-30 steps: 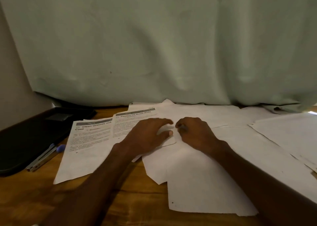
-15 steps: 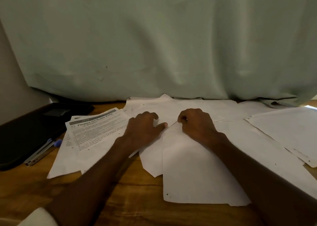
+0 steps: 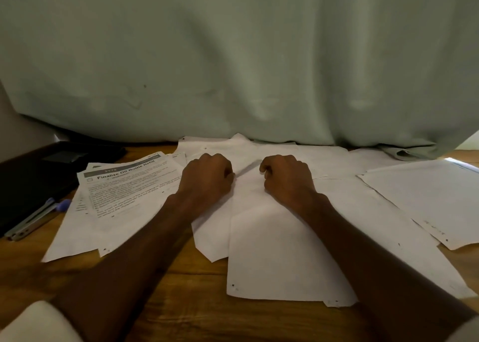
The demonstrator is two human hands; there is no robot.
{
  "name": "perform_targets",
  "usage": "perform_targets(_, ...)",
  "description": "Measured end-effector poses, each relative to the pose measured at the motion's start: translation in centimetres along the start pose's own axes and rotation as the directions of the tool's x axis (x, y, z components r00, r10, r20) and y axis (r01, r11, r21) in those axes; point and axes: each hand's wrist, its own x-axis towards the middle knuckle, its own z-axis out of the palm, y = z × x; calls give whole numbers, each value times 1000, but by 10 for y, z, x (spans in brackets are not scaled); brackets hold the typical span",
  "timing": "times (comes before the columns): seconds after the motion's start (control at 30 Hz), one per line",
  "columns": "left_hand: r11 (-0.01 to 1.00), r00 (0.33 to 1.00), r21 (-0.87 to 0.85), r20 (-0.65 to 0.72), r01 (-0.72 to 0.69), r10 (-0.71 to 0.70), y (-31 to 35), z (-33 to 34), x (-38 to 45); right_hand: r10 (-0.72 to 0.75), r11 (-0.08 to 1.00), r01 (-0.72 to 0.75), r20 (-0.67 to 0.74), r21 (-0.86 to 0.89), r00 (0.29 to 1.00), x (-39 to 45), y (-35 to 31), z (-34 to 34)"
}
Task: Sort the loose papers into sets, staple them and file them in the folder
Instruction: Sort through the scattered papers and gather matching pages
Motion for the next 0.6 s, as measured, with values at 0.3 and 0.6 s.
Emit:
perform_targets(0.3, 439, 952, -889, -234, -128, -196, 1, -62, 11, 355, 577, -161, -68, 801, 932, 6, -4, -12)
perform_targets(0.6, -420, 955, -866, 297, 272, 5, -19, -62, 7, -89, -232, -364, 353, 902, 931, 7, -13, -24)
